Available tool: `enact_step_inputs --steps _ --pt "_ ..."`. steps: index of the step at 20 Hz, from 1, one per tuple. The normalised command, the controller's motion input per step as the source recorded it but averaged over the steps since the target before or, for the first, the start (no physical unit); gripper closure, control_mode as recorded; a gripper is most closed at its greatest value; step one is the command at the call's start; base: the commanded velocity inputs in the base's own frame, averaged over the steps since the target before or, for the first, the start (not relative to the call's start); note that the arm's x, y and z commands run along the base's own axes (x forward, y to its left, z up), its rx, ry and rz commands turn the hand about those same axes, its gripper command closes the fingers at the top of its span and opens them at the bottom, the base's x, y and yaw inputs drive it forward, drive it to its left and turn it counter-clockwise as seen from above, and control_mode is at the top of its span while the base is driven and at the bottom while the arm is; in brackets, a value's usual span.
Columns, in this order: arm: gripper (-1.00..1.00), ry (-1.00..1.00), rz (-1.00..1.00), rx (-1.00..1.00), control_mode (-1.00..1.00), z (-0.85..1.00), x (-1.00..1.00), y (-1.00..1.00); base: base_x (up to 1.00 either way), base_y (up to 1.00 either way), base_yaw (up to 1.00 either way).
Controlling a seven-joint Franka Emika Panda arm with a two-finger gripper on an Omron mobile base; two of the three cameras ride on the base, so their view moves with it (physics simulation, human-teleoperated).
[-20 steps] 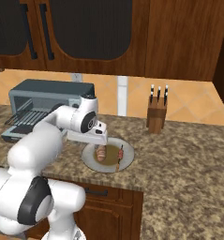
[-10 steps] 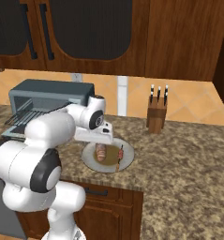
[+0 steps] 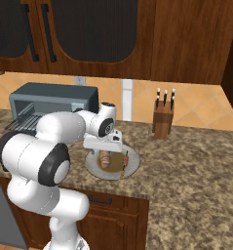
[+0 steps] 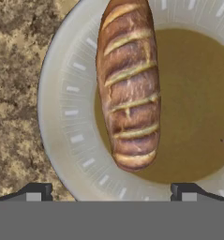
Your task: Pick up the kebab skewer and baguette bread, and place them inside the toaster oven. Close the toaster oven door and start by setting the timer.
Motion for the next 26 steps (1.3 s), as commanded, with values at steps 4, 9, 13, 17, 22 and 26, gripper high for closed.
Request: enact_step_inputs --steps 4,9,13,17,22,26 --pt "-1.0 0.0 0.01 0.0 -1.0 -0.22 0.26 0.0 0.0 0.0 0.0" --pt "-1.0 0.0 0.01 0.0 -1.0 -0.31 0.3 0.0 0.0 0.0 0.0" --pt "-1.0 0.0 0.0 0.0 -1.0 -0.26 0.05 0.0 0.0 0.0 0.0" --pt "-1.0 0.0 0.0 0.0 -1.0 -0.21 0.01 0.0 0.0 0.0 0.0" --pt "-1.0 0.0 0.0 0.0 -1.0 -0.24 0.01 0.0 0.0 0.0 0.0" --pt "-1.0 0.0 0.0 0.0 -1.0 -0.16 0.02 0.0 0.0 0.0 0.0"
